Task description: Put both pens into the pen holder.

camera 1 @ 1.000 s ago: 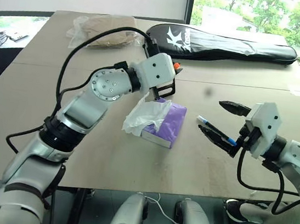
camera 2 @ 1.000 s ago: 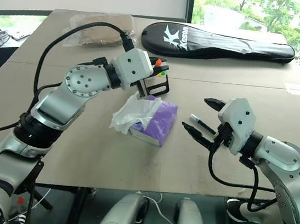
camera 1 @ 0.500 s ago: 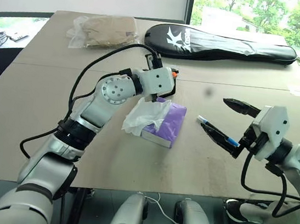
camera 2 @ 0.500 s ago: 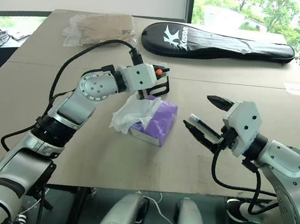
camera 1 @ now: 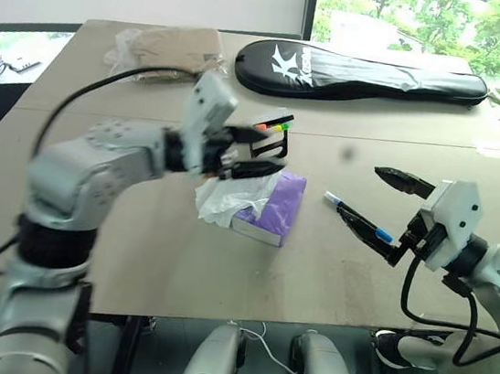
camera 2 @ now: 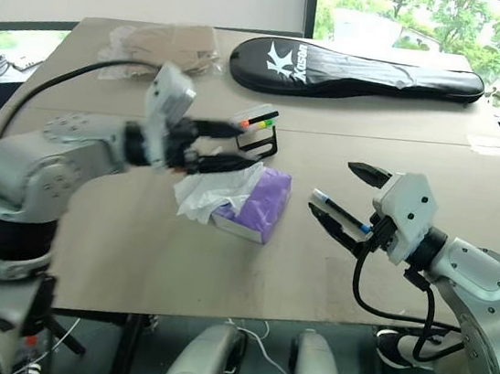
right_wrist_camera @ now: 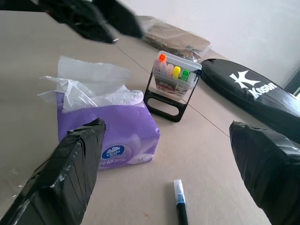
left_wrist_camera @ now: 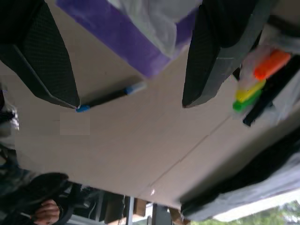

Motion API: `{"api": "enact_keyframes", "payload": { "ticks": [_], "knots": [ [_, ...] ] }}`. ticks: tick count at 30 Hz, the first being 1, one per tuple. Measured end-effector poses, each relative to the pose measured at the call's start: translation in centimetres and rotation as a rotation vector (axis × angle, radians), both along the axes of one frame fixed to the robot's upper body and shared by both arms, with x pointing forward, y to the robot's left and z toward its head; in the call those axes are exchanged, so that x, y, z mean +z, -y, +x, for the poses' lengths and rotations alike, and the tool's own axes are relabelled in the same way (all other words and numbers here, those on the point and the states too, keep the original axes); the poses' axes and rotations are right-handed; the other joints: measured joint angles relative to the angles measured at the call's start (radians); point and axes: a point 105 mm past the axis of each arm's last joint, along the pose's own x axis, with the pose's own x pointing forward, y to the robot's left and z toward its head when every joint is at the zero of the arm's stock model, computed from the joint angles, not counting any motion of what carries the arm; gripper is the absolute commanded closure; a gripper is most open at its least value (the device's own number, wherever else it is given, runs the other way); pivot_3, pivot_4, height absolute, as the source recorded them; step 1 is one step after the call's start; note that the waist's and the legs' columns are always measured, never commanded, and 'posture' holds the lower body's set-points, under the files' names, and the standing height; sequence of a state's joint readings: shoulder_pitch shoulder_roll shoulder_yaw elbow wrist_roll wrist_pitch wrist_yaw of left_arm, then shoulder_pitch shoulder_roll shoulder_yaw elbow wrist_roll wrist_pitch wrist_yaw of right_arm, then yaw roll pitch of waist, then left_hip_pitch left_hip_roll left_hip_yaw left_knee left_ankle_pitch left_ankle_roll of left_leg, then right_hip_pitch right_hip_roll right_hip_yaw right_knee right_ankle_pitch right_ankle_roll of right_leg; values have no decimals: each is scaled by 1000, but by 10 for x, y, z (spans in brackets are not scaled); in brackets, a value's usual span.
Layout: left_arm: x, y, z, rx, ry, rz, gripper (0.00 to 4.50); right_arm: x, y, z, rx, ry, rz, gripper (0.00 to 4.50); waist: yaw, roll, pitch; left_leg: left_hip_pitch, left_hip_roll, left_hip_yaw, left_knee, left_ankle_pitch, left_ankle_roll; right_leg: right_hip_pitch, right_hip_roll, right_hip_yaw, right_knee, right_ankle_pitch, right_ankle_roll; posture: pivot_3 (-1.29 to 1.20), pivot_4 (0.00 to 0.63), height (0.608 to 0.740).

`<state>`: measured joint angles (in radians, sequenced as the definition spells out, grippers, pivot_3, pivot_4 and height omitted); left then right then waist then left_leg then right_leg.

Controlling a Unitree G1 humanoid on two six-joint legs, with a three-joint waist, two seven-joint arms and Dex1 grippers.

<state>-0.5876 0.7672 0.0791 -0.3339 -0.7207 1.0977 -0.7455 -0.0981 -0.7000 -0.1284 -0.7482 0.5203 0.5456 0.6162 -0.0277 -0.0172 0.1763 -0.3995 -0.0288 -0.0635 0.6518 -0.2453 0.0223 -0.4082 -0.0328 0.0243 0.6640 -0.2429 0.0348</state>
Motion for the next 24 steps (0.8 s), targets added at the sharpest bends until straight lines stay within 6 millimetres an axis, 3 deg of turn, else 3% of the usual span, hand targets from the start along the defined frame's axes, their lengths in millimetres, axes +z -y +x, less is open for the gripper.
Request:
{"api": "enact_keyframes", "payload": {
  "ticks": [6,10,13,16,21,22,24],
  "knots": [
    [-32,-18,2,156,-209,22,944,1,-3,-4,2,10,19,0,19,-1,0,0,-1,-1,3,0,0,1,-1,-1,0,0,0,0,150,740],
    [-42,-8,7,150,-291,17,944,1,-4,-5,4,7,24,0,20,-1,0,0,-1,-1,3,1,-2,1,-2,-1,0,0,0,0,150,740],
    [-63,1,13,142,-363,48,944,0,-4,-4,3,7,21,0,17,-1,0,0,-1,0,1,3,-4,1,-2,0,0,0,0,0,150,740],
    [-79,12,23,127,-393,48,1774,0,-4,-4,0,8,16,0,18,-2,0,0,-1,0,1,3,-4,1,-2,0,0,0,0,0,150,740],
    [-77,11,29,118,-349,53,4110,-5,-1,-6,-23,-15,7,0,18,-1,-1,0,-1,0,2,2,-4,1,-3,2,0,0,0,0,150,740],
    [-77,9,30,123,-341,47,4415,-7,-1,-7,-27,-20,4,0,18,-1,-1,0,-1,0,2,2,-4,1,-3,2,0,0,0,0,150,740],
    [-77,7,29,130,-346,27,4415,-7,-2,-8,-26,-18,3,0,18,-1,-1,0,-1,0,2,2,-4,1,-3,2,0,0,0,0,150,740]
  ]
}}
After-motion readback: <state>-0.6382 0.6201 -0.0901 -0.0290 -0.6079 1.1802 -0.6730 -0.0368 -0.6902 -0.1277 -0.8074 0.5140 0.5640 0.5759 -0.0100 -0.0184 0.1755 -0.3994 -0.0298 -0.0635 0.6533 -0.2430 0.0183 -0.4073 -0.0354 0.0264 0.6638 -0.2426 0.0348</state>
